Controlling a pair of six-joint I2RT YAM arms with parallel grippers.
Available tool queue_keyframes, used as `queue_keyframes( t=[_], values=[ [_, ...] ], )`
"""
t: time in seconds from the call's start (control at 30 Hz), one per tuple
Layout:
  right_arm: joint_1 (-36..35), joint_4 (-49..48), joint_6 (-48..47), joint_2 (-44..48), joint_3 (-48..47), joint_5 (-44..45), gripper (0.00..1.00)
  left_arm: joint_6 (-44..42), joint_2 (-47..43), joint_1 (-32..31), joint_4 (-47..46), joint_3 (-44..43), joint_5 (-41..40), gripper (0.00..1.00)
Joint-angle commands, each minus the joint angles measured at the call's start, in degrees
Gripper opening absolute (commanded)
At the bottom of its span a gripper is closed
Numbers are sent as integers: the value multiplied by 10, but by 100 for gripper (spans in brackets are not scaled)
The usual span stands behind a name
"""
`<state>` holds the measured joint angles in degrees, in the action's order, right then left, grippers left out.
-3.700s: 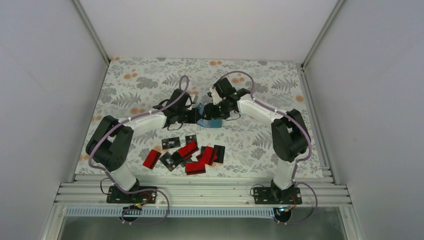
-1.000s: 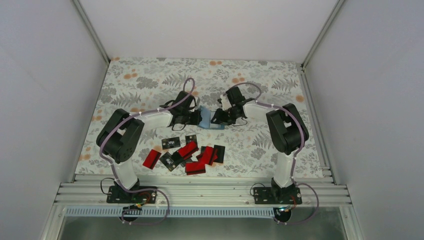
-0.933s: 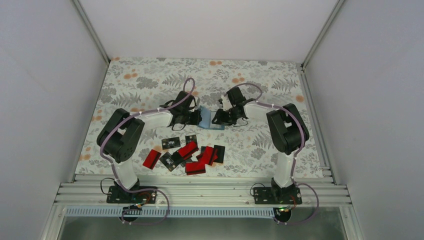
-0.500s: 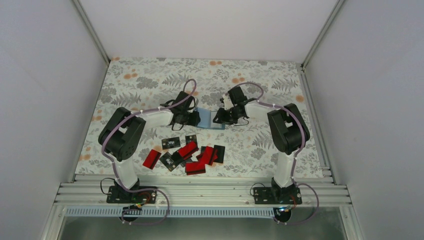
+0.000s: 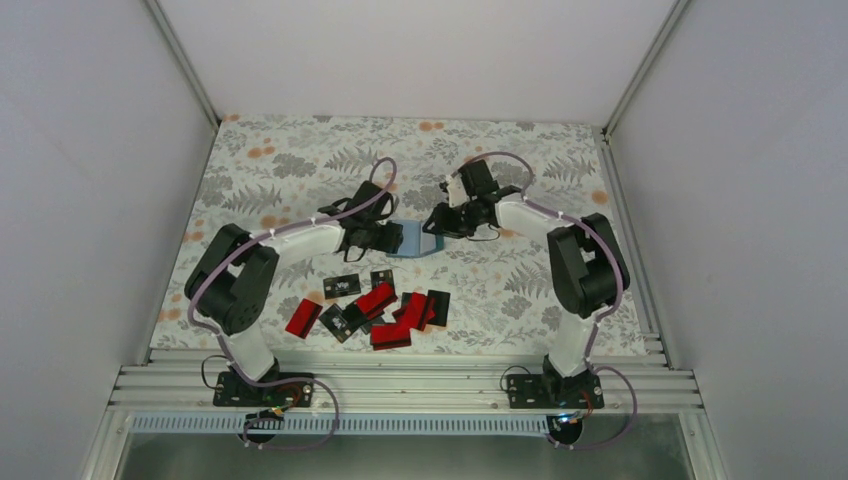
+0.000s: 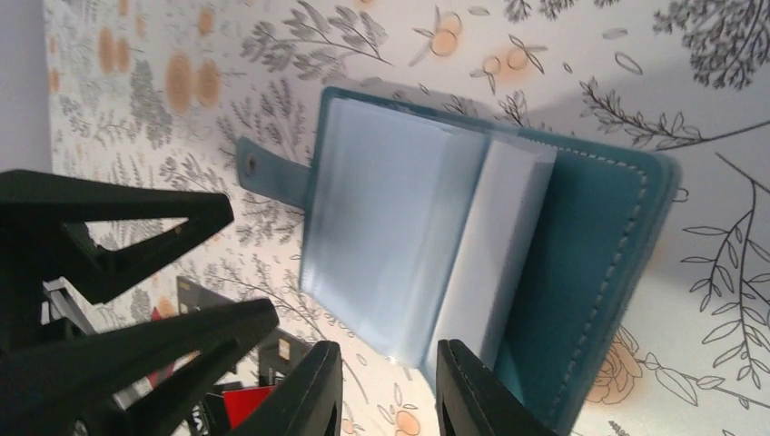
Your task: Put the credit cards into the card holder
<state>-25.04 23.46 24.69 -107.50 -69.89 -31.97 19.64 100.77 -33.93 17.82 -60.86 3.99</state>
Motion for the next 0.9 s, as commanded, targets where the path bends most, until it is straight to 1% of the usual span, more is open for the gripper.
queue_keyframes(
  t=[0.0,0.2,0.43,0.73,0.87],
  values=[
    [4,18,8,36,-16,-7,29,-12,-37,-16,17,-6,-28,65],
    [3,28,6,55,-5,-4,29,-12,-83,-48,42,8,-41,66],
    [3,35,10,103,42,21,31,-5,-134,-106,71,46,-17,67],
    [3,34,14,192,130,49,35,57,-154,-226,114,81,-31,79],
    [3,40,12,219,151,68,37,88,-136,-264,128,77,-41,83]
  ],
)
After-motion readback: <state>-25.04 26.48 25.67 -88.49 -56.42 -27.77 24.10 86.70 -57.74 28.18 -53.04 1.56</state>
